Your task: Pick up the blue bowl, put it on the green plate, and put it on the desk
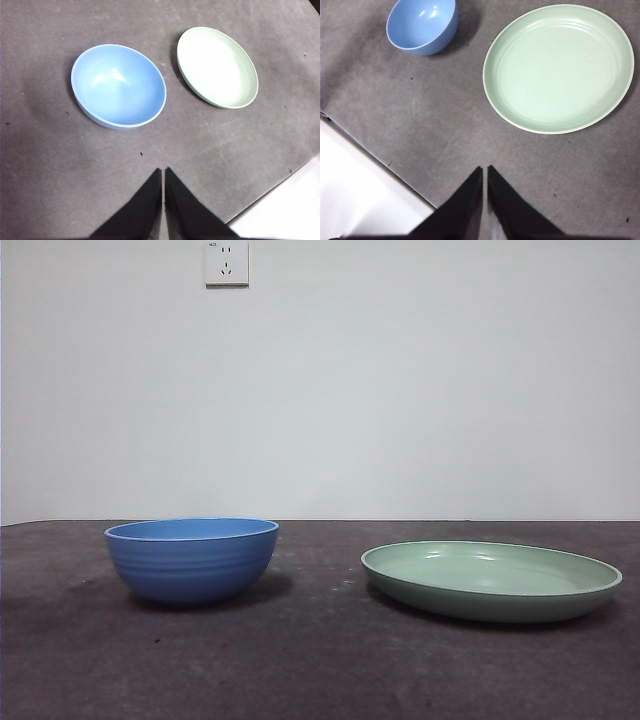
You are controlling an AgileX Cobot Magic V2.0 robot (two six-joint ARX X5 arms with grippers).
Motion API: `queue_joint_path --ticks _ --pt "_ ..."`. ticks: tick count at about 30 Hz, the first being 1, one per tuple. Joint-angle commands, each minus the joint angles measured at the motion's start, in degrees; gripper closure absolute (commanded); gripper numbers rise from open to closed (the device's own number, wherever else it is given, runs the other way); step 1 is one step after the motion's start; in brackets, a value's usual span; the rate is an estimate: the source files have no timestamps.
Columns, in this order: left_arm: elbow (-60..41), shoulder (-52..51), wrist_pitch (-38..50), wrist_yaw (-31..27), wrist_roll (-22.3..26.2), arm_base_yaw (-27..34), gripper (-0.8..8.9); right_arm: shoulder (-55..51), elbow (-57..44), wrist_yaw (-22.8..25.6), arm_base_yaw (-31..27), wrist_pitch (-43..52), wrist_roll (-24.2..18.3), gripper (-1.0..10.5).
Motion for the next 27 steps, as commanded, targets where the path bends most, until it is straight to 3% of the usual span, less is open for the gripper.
queue_joint_path --ticks 1,3,7,9,18,22,27 --pt "1.3 0.3 0.3 0.3 0.7 -0.1 7.72 0.3 1.1 -0.2 0.1 0.3 -0.9 9.3" --pt "1.3 0.3 0.3 0.3 0.7 -0.1 6.98 0.3 1.1 -0.2 0.1 0.3 -0.8 8.8" --pt "1.3 0.3 0.3 0.2 0.0 -0.1 4.48 0.3 1.1 -0.2 0.1 0.3 -0.4 6.1" --pt "1.3 0.3 0.3 0.2 0.0 -0.1 3.84 0.3 1.1 -0.2 0.1 0.3 -0.4 5.7" --pt "1.3 1.1 0.7 0.2 -0.2 -0.1 3.77 0.3 1.1 -0.2 0.1 0.3 -0.2 5.7" --pt "1.5 3.2 2.7 -0.1 -2.9 -0.5 3.77 0.3 1.1 -0.2 0.1 0.3 -0.2 5.7" --pt "3.7 9.4 5.2 -4.7 -4.5 -2.5 3.77 0.3 1.1 -0.2 0.1 0.7 -0.2 5.7"
